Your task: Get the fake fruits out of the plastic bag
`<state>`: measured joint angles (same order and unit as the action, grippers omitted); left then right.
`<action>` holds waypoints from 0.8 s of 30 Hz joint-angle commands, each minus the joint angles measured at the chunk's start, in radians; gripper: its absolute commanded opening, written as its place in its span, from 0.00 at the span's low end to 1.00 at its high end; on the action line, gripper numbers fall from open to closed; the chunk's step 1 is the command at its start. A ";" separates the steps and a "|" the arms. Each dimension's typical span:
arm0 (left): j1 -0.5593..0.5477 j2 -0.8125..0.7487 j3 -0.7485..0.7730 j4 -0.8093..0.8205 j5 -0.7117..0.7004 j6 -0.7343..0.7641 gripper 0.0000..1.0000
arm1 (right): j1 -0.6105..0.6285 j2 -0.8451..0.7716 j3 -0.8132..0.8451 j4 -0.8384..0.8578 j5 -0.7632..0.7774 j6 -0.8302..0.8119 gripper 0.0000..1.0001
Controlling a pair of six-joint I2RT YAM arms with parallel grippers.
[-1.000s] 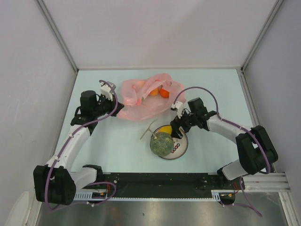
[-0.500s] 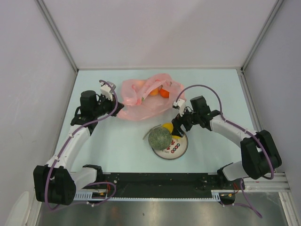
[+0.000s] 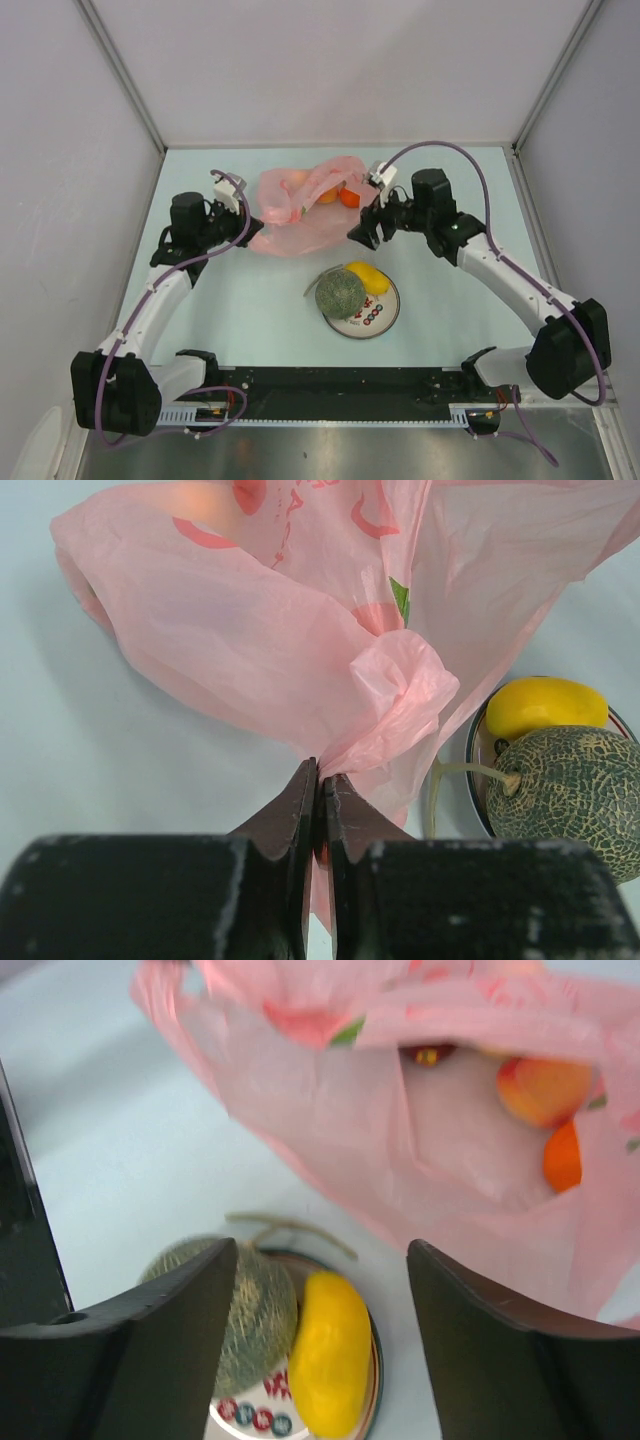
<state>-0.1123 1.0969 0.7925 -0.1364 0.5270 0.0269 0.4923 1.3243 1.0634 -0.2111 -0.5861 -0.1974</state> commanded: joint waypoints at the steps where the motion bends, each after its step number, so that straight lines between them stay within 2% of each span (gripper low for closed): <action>1: 0.008 -0.037 -0.003 0.035 0.010 0.005 0.11 | 0.012 0.088 0.098 0.185 0.051 0.154 0.70; 6: 0.008 -0.051 0.016 0.078 0.030 -0.045 0.11 | 0.028 0.275 0.248 0.193 0.130 0.138 0.61; 11: 0.011 -0.060 0.056 0.103 0.048 -0.088 0.10 | 0.002 0.517 0.449 0.081 0.154 0.067 0.50; 12: 0.011 -0.060 0.060 0.109 0.054 -0.097 0.09 | -0.011 0.562 0.540 0.056 0.146 0.055 0.49; 15: 0.020 -0.065 0.065 0.115 0.057 -0.113 0.06 | -0.026 0.693 0.670 -0.008 0.146 0.029 0.47; 17: 0.025 -0.065 0.071 0.106 0.053 -0.117 0.04 | -0.024 0.723 0.667 0.012 0.230 -0.042 0.46; 18: 0.025 -0.062 0.080 0.106 0.054 -0.116 0.03 | -0.027 0.740 0.656 0.019 0.324 -0.051 0.45; 21: 0.023 -0.043 0.115 0.101 0.071 -0.120 0.00 | -0.081 0.734 0.606 0.036 0.393 -0.053 0.44; 24: 0.019 -0.005 0.154 0.103 0.096 -0.137 0.00 | -0.144 0.653 0.497 0.052 0.446 -0.057 0.44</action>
<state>-0.0952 1.0668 0.8597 -0.0692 0.5682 -0.0731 0.4244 2.0674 1.6356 -0.1753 -0.2779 -0.2192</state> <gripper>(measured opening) 0.011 0.447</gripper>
